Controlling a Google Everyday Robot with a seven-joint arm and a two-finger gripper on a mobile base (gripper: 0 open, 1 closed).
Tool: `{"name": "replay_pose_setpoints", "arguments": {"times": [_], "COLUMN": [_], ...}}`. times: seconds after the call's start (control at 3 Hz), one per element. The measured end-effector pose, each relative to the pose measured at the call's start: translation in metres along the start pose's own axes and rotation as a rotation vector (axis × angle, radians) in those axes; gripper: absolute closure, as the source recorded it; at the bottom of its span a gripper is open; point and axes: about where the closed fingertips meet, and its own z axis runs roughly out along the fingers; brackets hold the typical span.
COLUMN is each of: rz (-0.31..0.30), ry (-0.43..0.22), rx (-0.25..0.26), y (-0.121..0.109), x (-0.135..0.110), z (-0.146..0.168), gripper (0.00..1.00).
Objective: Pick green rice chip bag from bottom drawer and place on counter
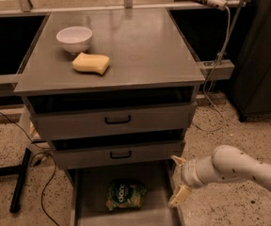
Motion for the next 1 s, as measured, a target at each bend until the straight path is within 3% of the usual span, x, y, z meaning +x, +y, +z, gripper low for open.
{"name": "replay_pose_setpoints", "arguments": {"times": [0.33,1.0], "rz": [0.01,0.026], "ry": [-0.07,-0.064], "rx": [0.006,-0.003], "y": [-0.004,-0.004], "x": [0.028,0.031], "z": [0.046,0.06], "gripper": [0.0,0.0]}}
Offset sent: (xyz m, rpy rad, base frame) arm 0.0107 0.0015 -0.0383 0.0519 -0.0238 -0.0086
